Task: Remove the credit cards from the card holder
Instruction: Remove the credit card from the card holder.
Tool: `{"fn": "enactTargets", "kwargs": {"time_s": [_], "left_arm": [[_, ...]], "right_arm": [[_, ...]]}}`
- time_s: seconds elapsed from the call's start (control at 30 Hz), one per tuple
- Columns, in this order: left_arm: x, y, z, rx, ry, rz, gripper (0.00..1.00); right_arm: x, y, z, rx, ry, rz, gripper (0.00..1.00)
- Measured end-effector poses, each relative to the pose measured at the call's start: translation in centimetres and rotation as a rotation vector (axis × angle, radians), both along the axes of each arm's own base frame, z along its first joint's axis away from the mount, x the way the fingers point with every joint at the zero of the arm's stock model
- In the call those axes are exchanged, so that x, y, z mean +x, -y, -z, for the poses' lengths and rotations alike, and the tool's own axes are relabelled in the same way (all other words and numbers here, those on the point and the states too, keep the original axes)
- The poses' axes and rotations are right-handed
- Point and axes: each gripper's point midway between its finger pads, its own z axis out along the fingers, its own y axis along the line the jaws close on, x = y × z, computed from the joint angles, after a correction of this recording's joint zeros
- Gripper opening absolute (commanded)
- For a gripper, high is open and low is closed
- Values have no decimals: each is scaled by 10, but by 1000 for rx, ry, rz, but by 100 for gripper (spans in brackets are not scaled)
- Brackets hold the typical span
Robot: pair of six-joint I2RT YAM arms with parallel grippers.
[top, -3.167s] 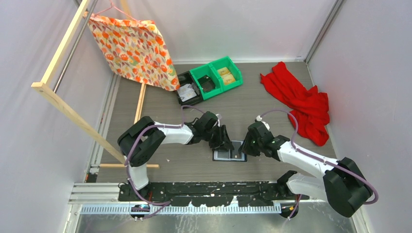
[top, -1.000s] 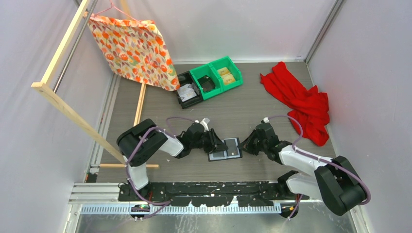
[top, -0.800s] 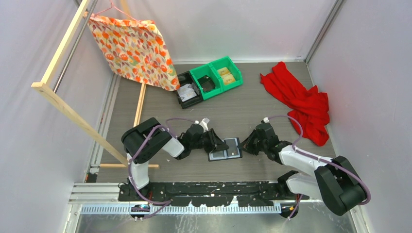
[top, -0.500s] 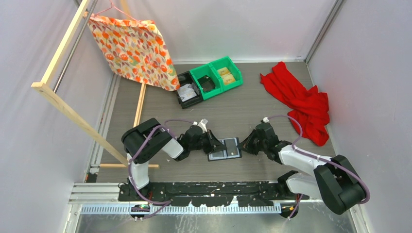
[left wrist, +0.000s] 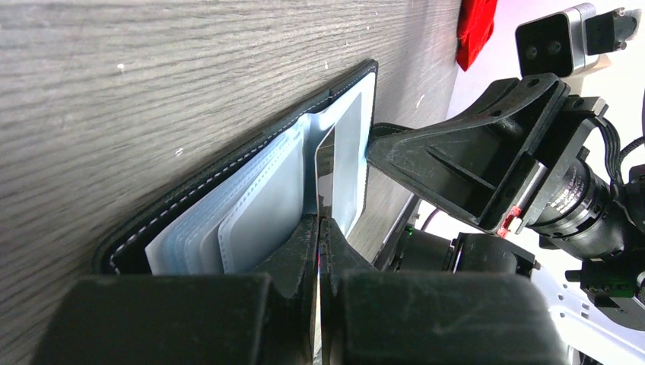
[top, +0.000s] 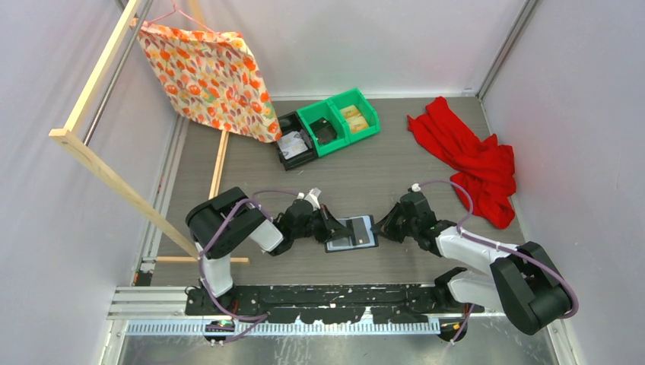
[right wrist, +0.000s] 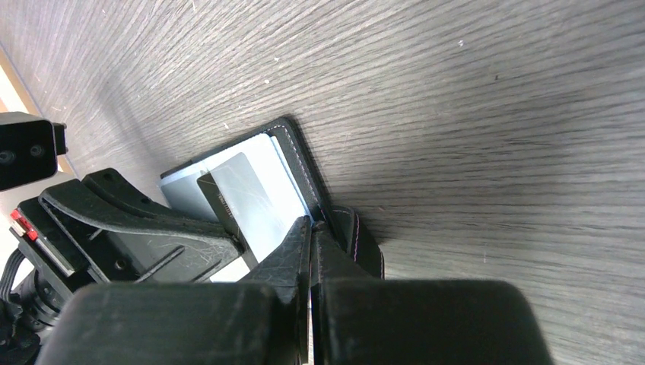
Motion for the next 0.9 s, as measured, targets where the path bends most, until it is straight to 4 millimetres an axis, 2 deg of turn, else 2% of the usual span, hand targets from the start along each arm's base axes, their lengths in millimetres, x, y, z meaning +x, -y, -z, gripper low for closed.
{"fn": "enactTargets", "kwargs": {"time_s": [0.57, 0.9], "left_arm": [[-5, -24, -5, 104, -2, -42, 1], [-9, -31, -6, 192, 7, -12, 1]], "right_arm": [[1, 2, -2, -1, 7, 5, 1], [-11, 13, -3, -51, -9, 6, 1]]}}
